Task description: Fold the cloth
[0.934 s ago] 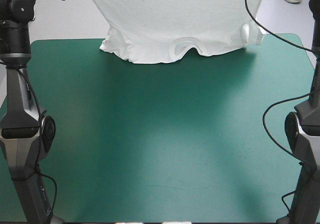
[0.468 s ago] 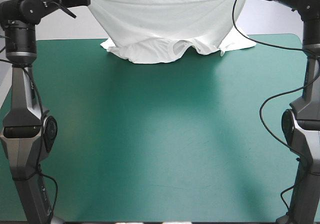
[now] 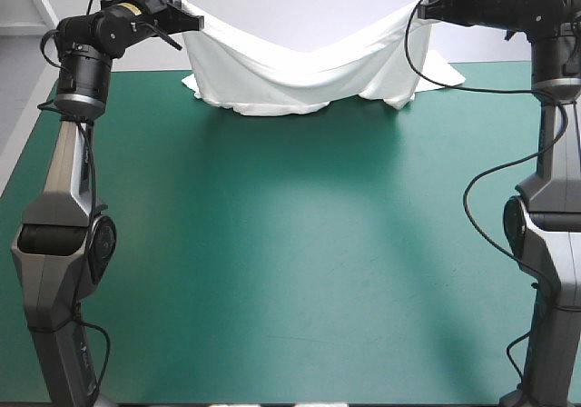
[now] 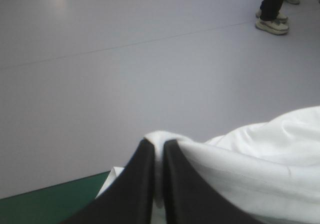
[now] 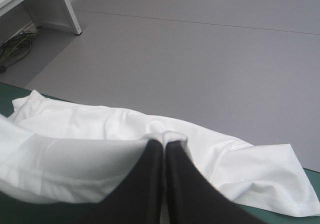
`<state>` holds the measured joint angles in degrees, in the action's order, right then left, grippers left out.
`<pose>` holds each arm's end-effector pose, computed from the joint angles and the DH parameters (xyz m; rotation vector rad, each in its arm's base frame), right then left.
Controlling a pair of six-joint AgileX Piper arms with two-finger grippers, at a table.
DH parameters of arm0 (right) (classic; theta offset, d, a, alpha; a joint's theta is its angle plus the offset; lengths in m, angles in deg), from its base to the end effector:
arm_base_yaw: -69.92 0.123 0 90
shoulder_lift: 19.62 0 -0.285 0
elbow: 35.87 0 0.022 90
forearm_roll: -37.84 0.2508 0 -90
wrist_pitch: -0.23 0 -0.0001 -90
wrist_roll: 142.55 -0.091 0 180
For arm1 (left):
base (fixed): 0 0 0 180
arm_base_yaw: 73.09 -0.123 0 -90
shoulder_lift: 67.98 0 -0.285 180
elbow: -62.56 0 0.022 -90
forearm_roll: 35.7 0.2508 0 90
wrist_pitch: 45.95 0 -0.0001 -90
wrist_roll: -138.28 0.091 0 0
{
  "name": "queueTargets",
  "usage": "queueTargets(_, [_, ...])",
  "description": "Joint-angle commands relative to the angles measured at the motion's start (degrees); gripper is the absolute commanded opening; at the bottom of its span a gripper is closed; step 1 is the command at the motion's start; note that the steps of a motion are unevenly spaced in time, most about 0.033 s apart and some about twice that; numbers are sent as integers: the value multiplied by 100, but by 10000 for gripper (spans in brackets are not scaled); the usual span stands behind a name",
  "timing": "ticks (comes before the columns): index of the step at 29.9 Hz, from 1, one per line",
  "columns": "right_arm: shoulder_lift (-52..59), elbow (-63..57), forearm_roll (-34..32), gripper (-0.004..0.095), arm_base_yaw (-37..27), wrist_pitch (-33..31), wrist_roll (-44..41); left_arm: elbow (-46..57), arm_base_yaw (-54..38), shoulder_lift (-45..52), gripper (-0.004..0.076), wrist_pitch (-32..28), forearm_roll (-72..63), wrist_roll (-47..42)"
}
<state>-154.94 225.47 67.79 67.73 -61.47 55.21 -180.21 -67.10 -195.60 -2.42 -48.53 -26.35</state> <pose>0.4694 0.0221 0.4578 -0.3029 1.9115 0.3900 0.4732 -0.0637 0.4479 0.3006 1.8535 -0.1442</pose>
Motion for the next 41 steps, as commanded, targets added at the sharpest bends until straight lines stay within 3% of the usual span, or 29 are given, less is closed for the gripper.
queueTargets(1, [253, 175, 395, 9, -55, 277, 273, 343, 220, 731, 19, -1165, -26, 235])
queueTargets(3, [228, 175, 505, 10, -18, 186, 433, 1028, 377, 1012, 19, -1540, 17, 604])
queueTargets(6, [228, 75, 397, 11, 186, 6, 658, 2721, 581, 1659, 19, -2627, 235, 660])
queueTargets(11, [251, -110, -1039, 11, 816, -507, 945, 6191, 511, 2952, 19, -5185, -28, 561])
queueTargets(14, [402, -110, -376, 11, 854, -405, 945, 7609, 511, 3551, 19, -5926, -28, 590])
queueTargets(17, [678, -547, -453, 11, 867, -500, 958, 8380, 354, 3941, 19, -5992, -104, 579])
queueTargets(20, [1205, -1729, -419, 11, 732, -439, 971, 8928, 105, 4275, 19, -5880, -130, 563])
queueTargets(32, [4828, -7863, -598, 9, 682, 2812, 1546, 9729, 43, 5549, 19, -4778, -453, 576])
queueTargets(38, [6024, -9928, -453, 9, 682, 3720, 1495, 10308, 43, 6186, 19, -4613, -559, 531])
queueTargets(41, [6379, -10487, -307, 9, 682, 3795, 1495, 10579, 43, 6486, 19, -4456, -559, 531])
